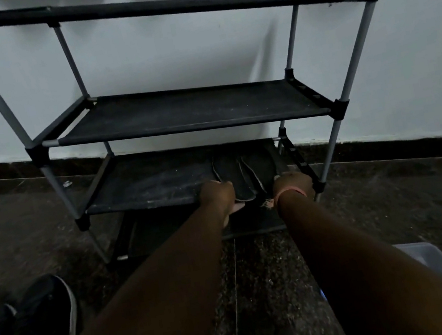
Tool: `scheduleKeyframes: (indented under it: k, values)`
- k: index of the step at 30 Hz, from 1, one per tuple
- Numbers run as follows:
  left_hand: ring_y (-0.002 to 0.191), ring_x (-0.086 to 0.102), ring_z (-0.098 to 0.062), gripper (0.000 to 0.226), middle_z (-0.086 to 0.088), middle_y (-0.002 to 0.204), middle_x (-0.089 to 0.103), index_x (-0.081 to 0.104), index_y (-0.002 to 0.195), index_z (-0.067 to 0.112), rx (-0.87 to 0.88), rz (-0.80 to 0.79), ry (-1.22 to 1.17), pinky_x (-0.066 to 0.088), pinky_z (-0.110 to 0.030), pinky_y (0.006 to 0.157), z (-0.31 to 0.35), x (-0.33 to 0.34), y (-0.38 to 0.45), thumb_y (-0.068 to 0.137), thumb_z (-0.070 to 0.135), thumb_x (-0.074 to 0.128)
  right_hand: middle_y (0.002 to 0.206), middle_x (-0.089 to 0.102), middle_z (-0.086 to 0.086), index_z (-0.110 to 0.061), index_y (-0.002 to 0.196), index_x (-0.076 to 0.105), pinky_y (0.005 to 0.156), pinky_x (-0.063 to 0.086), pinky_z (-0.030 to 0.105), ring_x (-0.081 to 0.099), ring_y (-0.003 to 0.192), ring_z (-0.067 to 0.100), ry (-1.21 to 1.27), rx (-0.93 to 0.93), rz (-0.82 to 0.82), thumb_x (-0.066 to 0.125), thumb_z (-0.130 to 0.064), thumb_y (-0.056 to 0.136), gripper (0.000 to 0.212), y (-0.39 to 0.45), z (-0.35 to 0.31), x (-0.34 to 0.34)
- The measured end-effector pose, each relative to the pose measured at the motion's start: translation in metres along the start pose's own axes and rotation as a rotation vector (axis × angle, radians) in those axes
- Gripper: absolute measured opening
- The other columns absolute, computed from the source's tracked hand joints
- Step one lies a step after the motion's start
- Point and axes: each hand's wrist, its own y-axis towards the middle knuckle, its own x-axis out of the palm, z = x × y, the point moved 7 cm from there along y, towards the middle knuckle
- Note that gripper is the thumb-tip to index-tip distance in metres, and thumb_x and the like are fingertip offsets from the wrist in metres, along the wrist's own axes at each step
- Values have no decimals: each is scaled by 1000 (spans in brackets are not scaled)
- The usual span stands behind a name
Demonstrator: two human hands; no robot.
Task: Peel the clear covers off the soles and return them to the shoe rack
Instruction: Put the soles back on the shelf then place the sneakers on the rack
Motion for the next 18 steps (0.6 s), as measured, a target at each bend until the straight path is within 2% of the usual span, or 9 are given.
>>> scheduleKeyframes:
  k: [2,5,8,10,12,15,18]
  values:
    - [126,53,-43,35,-12,131,49,49,138,4,-1,0,42,59,-45,78,1,-2,-5,103,3,53,127,64,16,-3,123,66,100,41,28,57,121,31,22,-18,75,60,-11,94,31,0,6,-3]
    - [128,52,-39,46,-7,141,45,42,148,8,75,-12,213,60,-42,75,7,-5,-11,103,4,52,125,65,17,-3,123,66,100,41,28,58,120,33,53,-40,71,63,-14,92,33,-5,9,0]
    - [113,57,-34,45,-9,145,46,44,148,13,90,2,227,56,-32,47,10,-12,-20,105,4,48,129,64,16,-5,128,63,102,40,28,56,124,31,56,-66,85,64,-14,91,38,-18,7,-4]
    - [113,58,-35,48,-12,148,47,43,149,16,103,23,236,53,-29,40,10,-19,-21,103,2,49,128,64,16,-3,130,61,101,40,29,57,123,31,33,-107,108,63,-11,90,41,-27,5,-9]
    - [118,58,-38,52,-11,149,45,40,152,17,112,36,238,54,-30,42,9,-29,-25,102,2,50,123,65,20,-2,128,62,99,43,31,59,119,33,20,-135,120,62,-8,89,40,-36,5,-11]
    - [121,56,-38,48,-13,151,42,43,149,16,135,56,251,57,-33,52,7,-41,-28,102,5,52,115,66,23,-3,122,63,100,47,39,59,115,36,45,-130,133,62,-7,84,38,-42,15,-12]
    - [119,57,-38,41,-16,148,44,50,141,16,128,93,263,58,-34,50,-2,-59,-31,102,6,50,109,68,20,-5,114,68,97,47,35,60,111,34,44,-88,160,64,-12,84,31,-58,27,-15]
